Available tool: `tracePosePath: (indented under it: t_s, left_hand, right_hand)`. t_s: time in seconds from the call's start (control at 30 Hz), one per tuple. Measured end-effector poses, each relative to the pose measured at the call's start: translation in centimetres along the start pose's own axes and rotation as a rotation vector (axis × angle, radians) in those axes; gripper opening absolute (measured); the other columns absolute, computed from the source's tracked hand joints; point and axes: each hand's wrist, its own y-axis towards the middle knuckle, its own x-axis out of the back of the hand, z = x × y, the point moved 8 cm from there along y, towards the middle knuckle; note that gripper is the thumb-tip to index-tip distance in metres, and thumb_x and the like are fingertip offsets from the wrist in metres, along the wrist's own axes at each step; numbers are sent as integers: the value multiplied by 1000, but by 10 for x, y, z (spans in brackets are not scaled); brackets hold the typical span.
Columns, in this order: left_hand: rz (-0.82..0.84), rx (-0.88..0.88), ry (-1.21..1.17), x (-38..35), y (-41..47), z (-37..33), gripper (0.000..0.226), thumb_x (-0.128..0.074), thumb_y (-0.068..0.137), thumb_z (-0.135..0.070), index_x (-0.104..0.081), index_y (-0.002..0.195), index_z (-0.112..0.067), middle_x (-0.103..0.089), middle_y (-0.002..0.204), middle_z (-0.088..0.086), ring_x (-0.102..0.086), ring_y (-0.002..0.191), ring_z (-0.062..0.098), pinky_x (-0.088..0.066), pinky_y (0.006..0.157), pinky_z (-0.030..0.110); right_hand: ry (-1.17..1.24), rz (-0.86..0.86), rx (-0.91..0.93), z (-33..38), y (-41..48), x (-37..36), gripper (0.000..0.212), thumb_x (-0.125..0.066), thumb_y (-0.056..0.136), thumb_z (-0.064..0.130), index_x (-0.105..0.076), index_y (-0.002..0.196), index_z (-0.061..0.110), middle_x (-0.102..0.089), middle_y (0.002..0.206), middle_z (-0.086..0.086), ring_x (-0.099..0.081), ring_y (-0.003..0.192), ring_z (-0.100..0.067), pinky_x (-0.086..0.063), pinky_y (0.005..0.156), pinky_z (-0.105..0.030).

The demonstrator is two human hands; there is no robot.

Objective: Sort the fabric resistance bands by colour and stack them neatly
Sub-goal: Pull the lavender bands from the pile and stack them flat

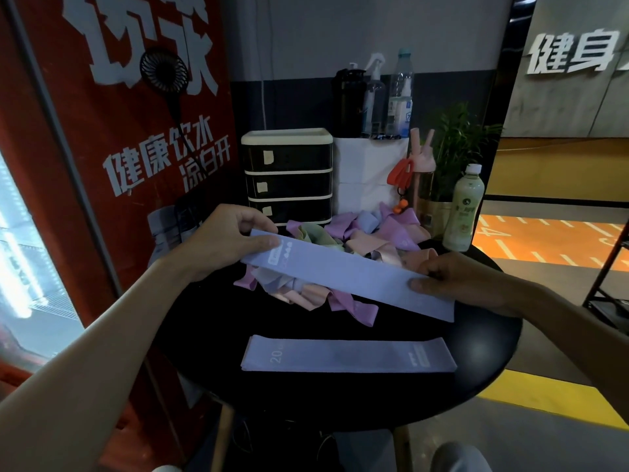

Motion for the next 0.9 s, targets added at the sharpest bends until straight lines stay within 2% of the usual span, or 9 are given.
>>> tracePosePath:
  t_s: [0.1, 0.2, 0.3, 0.37, 0.47, 0.6, 0.73, 0.83, 0.9]
  left_hand:
    - [-14, 16, -21, 0, -4, 6, 13, -76, 85, -13, -70, 97, -13, -73, 91, 1, -67, 74, 0, -53, 62, 15]
    - [-25, 20, -11, -1, -11, 14, 12, -75, 86, -11, -69, 96, -15, -71, 93, 1, -65, 75, -1, -53, 63, 15]
    - [-44, 31, -23, 0, -21, 22, 14, -75, 86, -8, -68, 95, -16, -69, 96, -4, -65, 78, -5, -51, 62, 12]
    - [-62, 55, -53, 1, -29, 29, 14, -76, 85, -8, -68, 94, -15, -71, 92, 1, -67, 75, 1, -53, 61, 16]
    - [-91, 114, -110, -1, -44, 43, 17, -78, 81, -10, -66, 94, -13, -73, 75, 3, -67, 61, 19, -57, 55, 28]
    - [-94, 158, -108, -15, -61, 60, 22, -79, 80, -7, -61, 93, -8, -71, 66, 6, -57, 44, 16, -51, 45, 28]
    - [-87, 195, -81, -29, -74, 79, 21, -77, 82, -5, -62, 93, -13, -72, 80, 15, -65, 59, 20, -55, 54, 34]
    - [-90, 217, -94, -36, -81, 89, 20, -76, 83, -2, -61, 93, -12, -71, 83, 19, -65, 66, 29, -54, 57, 35]
    - [-103, 227, -108, -39, -84, 92, 22, -77, 82, -3, -60, 92, -11, -72, 78, 15, -62, 60, 25, -52, 52, 29]
  right_hand:
    - [20, -11, 3, -4, -4, -1, 37, -64, 91, 28, -63, 82, -8, -54, 75, 0, -51, 66, 2, -39, 64, -17]
    - [92, -4, -39, -13, -7, -4, 18, -68, 88, 22, -72, 96, 6, -71, 94, -12, -67, 87, -18, -51, 76, -35]
    - [139, -14, -68, -22, -13, -5, 15, -69, 87, 14, -72, 101, 9, -74, 97, -8, -70, 87, -19, -54, 73, -29]
    - [181, -62, -86, -28, -20, -4, 14, -69, 86, 12, -71, 100, 10, -74, 96, -8, -68, 85, -19, -53, 70, -28]
    - [249, -146, -121, -36, -30, -7, 15, -68, 87, 11, -66, 101, 10, -75, 90, -10, -69, 84, -21, -54, 69, -29]
    - [238, -287, -155, -50, -39, -18, 13, -70, 86, 11, -63, 98, 13, -75, 80, -1, -70, 82, -19, -51, 74, -35]
    - [334, -416, -185, -59, -51, -30, 12, -67, 88, 8, -59, 97, 13, -73, 76, 2, -67, 72, -7, -50, 64, -24]
    - [316, -453, -165, -61, -58, -38, 12, -65, 90, 7, -58, 99, 12, -71, 83, -10, -64, 79, -14, -46, 68, -29]
    - [306, -474, -171, -65, -60, -40, 11, -64, 91, 6, -58, 99, 11, -69, 87, -14, -62, 83, -17, -46, 72, -31]
